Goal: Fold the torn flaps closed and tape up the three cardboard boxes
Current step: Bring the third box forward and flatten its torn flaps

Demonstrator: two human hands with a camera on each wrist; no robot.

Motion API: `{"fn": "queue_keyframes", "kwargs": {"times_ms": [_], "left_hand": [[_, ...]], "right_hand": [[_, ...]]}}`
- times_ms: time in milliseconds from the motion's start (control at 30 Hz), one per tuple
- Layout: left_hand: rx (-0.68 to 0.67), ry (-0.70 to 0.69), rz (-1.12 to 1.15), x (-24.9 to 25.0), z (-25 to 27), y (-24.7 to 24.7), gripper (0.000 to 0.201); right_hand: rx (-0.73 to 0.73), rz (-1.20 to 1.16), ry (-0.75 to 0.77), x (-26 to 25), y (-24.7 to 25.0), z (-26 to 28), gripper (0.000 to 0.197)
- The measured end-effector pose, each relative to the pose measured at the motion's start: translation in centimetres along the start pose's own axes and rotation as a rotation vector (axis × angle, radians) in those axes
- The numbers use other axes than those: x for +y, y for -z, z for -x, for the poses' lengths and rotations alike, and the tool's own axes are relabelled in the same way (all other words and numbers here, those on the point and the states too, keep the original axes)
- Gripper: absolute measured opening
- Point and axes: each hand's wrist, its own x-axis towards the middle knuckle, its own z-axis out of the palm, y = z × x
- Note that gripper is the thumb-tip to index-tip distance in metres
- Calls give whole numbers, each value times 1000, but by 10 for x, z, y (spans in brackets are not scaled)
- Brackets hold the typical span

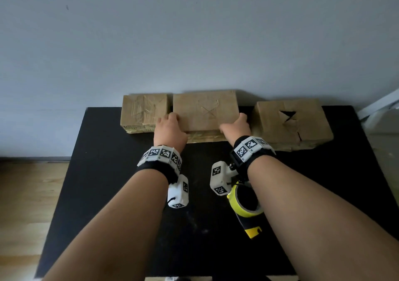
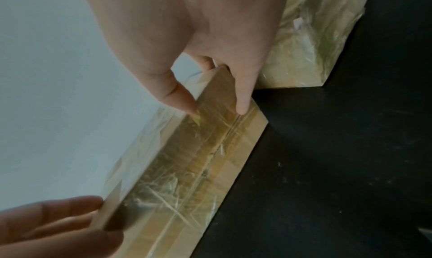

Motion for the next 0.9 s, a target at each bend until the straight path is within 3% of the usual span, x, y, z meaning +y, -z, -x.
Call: {"fn": "queue_keyframes", "kwargs": {"times_ms": [100, 300, 500, 700, 900], "left_hand": [[136, -56, -185, -6, -4, -1, 46], [143, -69, -227, -8, -5, 1, 50], [32, -32, -110, 13, 9, 11, 59], [-36, -208, -15, 42, 18, 14, 61], [-136, -369, 61, 89, 38, -3, 59]], "right_hand": [[-17, 43, 47, 2, -1, -8, 59], [-38, 144, 97, 7, -1, -10, 58], [20, 168, 159, 1, 4, -1, 58], [113, 205, 217, 11, 33, 30, 55], [280, 241, 164, 41, 85, 52, 48]]}}
